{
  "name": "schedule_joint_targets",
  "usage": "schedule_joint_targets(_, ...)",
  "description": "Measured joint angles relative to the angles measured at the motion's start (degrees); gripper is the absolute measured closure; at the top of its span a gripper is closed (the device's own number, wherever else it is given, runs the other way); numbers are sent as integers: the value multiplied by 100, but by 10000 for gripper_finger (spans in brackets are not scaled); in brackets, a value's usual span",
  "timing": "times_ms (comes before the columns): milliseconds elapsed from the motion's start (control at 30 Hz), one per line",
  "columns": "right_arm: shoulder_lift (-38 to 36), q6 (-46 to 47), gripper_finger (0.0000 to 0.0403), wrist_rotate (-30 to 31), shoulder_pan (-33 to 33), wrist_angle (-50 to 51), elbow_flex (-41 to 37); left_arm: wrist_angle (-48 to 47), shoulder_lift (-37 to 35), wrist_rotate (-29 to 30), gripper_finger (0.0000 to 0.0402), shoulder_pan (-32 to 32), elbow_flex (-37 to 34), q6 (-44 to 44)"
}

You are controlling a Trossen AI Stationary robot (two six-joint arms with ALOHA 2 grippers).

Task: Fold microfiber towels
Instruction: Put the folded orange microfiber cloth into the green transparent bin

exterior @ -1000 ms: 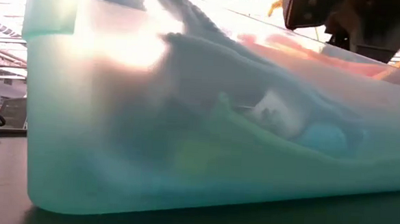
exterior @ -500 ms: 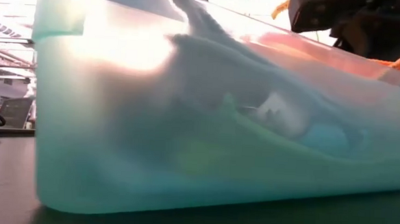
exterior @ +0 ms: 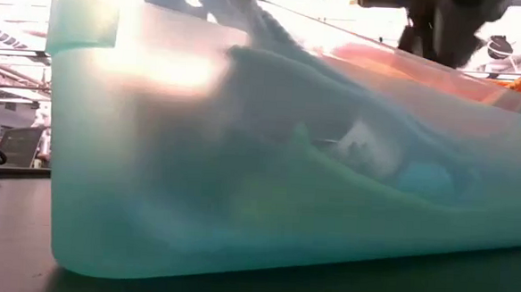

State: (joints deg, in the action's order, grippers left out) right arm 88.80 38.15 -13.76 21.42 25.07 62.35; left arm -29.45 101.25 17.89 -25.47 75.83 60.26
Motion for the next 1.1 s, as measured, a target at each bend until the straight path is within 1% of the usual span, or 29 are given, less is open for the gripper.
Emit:
schedule_joint_targets(67, -177, -10, 310, 14, -35, -182, 0, -85, 0, -26, 256, 124, 0, -156)
schedule_joint_targets(100, -265, -35, 310, 22, -60, -265, 0, -88, 0, -135, 256, 200, 0, -283)
schedule_joint_targets(267, -618, -61, 310, 340, -165, -467, 0, -40, 0, -921, 256, 613, 0, -1113)
schedule_joint_targets(400, -788, 24, 310, 513, -286, -509, 0, -39, 0, -1354, 256, 849, 0, -1680)
schedule_joint_targets(533, -831, 137, 310, 660, -392, -508, 0, -59, 0, -1774, 256, 947, 0, -2195)
schedule_joint_targets(633, -834, 214, 310, 665, -480, -513, 0, -173, 0, -1916, 256, 950, 0, -2564)
schedule_joint_targets(767, -833, 315, 310, 667, -586, -515, 0, -543, 0, -1939, 256, 949, 0, -2868)
schedule_joint_targets(900, -831, 319, 310, 676, -671, -514, 0, -857, 0, -1936, 256, 950, -6, -2912)
schedule_joint_targets(1100, -831, 319, 309, 676, -722, -514, 0, -796, -3, -1936, 256, 950, -154, -2815)
